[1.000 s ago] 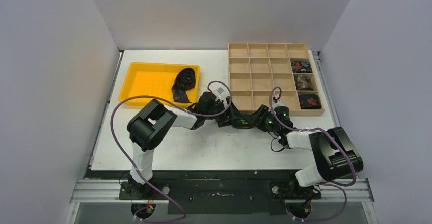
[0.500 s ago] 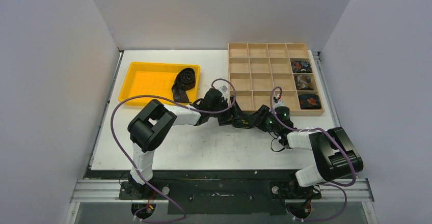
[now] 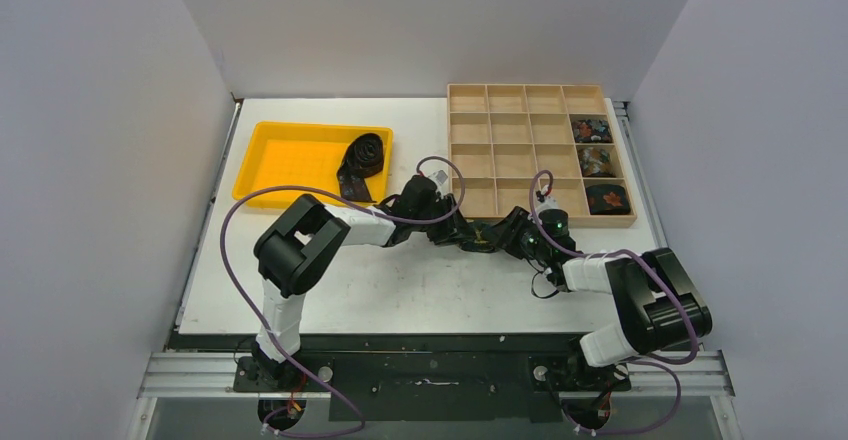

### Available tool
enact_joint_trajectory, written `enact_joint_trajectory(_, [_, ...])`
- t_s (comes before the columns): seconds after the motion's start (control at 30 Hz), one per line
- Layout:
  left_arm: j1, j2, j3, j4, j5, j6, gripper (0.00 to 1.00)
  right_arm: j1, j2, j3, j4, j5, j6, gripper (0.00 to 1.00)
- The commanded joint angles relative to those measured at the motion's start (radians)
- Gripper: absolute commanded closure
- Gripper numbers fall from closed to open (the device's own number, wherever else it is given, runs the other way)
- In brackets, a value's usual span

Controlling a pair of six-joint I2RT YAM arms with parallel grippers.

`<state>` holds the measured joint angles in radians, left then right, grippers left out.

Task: Roll the ties
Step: Pick up the tie at the center of the board.

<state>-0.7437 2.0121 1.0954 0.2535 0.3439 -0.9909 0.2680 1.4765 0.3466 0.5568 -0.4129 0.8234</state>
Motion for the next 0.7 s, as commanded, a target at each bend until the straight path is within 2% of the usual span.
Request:
enact_joint_trajectory(0.0, [-0.022, 0.04, 0.013, -0.031, -0.015, 0.019, 0.74, 0.005, 0.011, -0.027, -0.055, -0.02, -0.03, 0.58])
enact_joint_trajectory(0.2, [-0.023, 0.017, -0.002, -0.033, -0.029, 0.024, 0.99, 0.006, -0.069, -0.013, -0.122, -0.006, -0.028, 0.5])
enact_joint_trajectory(0.23, [-0.023, 0.014, -0.004, -0.034, -0.032, 0.024, 1.0, 0.006, -0.093, -0.008, -0.147, 0.001, -0.028, 0.48])
enact_joint_trajectory(0.5, [-0.037, -0.053, -0.039, -0.025, -0.048, 0.024, 1.0, 0.005, -0.269, 0.054, -0.351, 0.071, -0.046, 0.26])
enact_joint_trajectory(0.67, [-0.046, -0.133, -0.082, -0.04, -0.074, 0.03, 1.0, 0.003, -0.42, 0.123, -0.544, 0.183, -0.091, 0.16])
